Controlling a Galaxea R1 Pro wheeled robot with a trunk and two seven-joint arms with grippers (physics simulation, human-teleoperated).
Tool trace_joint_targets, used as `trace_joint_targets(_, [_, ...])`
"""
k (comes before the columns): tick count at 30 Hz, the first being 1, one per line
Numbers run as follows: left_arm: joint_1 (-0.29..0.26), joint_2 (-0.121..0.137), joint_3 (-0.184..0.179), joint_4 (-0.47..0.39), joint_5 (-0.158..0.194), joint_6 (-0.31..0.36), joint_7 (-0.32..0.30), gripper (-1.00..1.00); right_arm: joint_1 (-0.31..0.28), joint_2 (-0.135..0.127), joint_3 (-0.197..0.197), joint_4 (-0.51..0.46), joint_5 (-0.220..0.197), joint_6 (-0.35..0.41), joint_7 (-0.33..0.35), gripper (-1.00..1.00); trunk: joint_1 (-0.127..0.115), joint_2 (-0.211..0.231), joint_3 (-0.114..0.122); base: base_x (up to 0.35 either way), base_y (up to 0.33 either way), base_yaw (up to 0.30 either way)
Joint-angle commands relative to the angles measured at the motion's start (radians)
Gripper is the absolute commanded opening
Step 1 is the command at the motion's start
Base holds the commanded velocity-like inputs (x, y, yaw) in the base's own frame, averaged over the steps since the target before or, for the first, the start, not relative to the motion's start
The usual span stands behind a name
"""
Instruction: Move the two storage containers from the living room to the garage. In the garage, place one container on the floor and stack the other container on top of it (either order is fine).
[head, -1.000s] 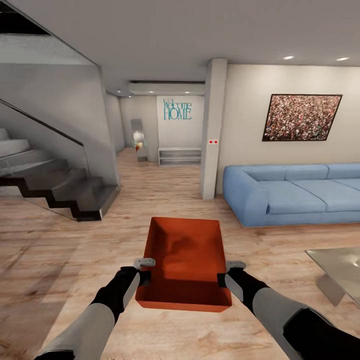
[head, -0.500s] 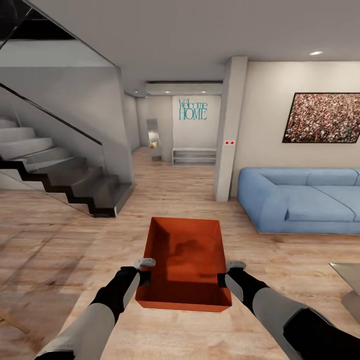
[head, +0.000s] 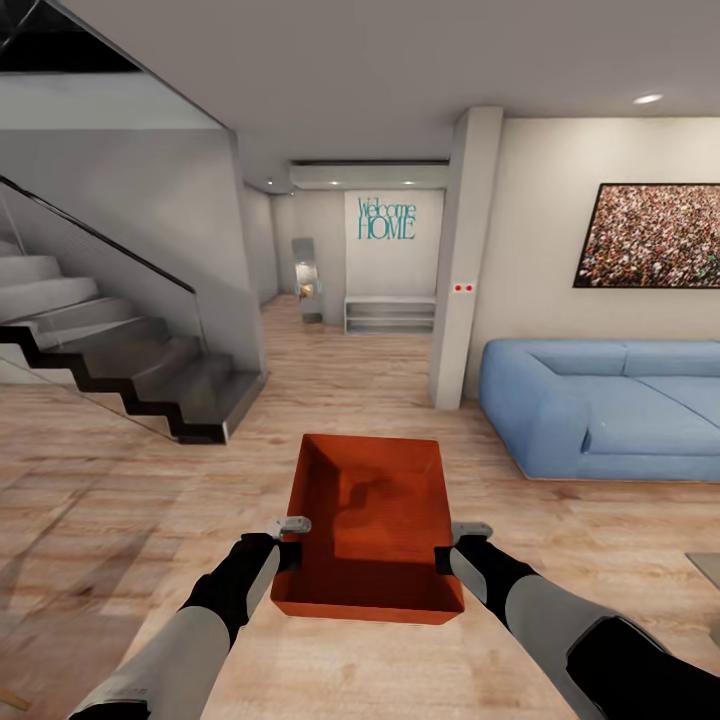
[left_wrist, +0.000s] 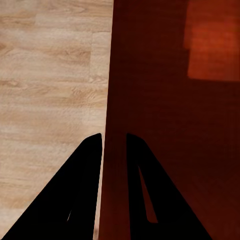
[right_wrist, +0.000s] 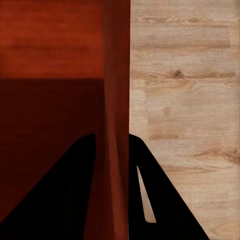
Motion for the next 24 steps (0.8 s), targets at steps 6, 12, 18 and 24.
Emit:
trace_joint_targets(6, [-0.001, 0.002, 0.011, -0.011, -0.018, 0.007, 0.006, -1.00, 0.001, -0.001, 0.061, -0.003, -0.046, 0.001, -0.005, -1.00, 0.001, -0.001, 0.000, 0.322, 0.000, 0.000])
trace_joint_targets(12, [-0.001, 0.002, 0.012, -0.011, -0.018, 0.007, 0.006, -1.00, 0.001, -0.001, 0.061, -0.003, -0.046, 0.001, -0.005, -1.00, 0.001, -0.001, 0.000, 0.322, 0.000, 0.000])
trace_joint_targets(18, [-0.001, 0.002, 0.011, -0.011, -0.018, 0.007, 0.006, -1.00, 0.001, -0.001, 0.061, -0.003, -0.046, 0.001, -0.005, -1.00, 0.001, -0.001, 0.000, 0.322, 0.000, 0.000])
trace_joint_targets(24, [-0.001, 0.002, 0.011, -0.011, -0.018, 0.007, 0.006, -1.00, 0.001, -0.001, 0.061, -0.003, -0.046, 0.001, -0.005, -1.00, 0.001, -0.001, 0.000, 0.322, 0.000, 0.000])
